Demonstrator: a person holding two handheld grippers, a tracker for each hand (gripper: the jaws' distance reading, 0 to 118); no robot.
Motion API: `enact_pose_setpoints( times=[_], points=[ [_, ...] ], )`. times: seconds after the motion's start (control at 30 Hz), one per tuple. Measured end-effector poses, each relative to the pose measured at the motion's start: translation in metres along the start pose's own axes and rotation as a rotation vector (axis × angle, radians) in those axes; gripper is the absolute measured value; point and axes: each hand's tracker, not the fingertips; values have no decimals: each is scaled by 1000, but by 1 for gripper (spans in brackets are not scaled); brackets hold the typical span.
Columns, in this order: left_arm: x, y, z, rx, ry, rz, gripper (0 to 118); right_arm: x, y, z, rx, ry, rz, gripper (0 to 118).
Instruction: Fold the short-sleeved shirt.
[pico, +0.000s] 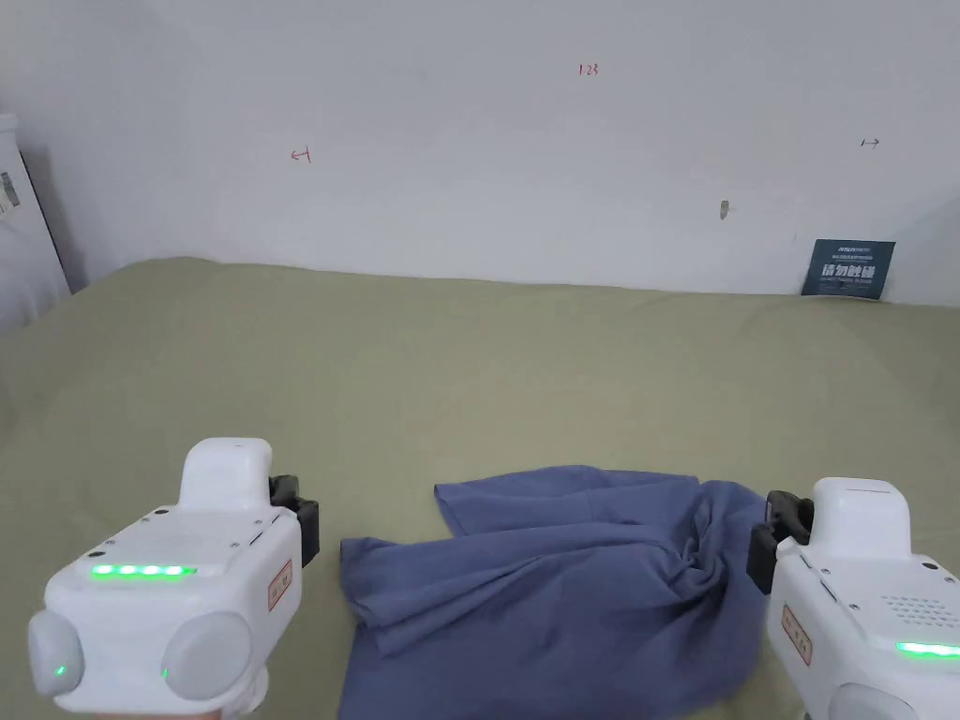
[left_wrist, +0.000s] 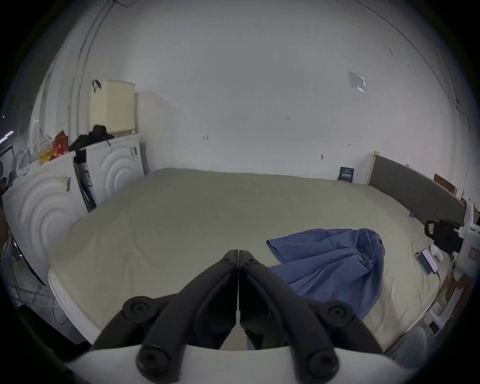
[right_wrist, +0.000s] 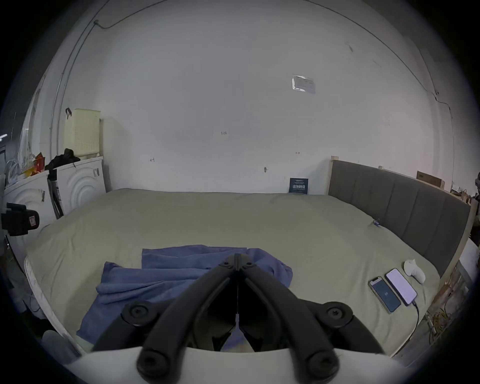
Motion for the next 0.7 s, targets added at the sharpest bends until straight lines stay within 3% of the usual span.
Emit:
enact_pose_setpoints(
  times=[0.33, 0.37, 0.4, 0.47, 0.53, 0.7],
  points=[
    [2, -11, -181, -467, -53, 37, 2, -8, -21, -53, -103, 23, 29, 1],
    [3, -16, -197, -510, -49, 9, 9, -7, -24, -58, -110, 22, 30, 1],
    [9, -19, -200, -542, -34, -23, 32, -7, -27, -63, -125, 21, 36, 1],
    [11, -24, -216, -585, -43, -64, 117, -5, -35, -73, -143, 19, 45, 1],
    [13, -33, -232, -602, 14, -83, 113, -3, -41, -83, -177, 18, 58, 1],
    [14, -46, -254, -652, 5, -93, 83, 3, -51, -95, -224, 12, 54, 1]
  ],
)
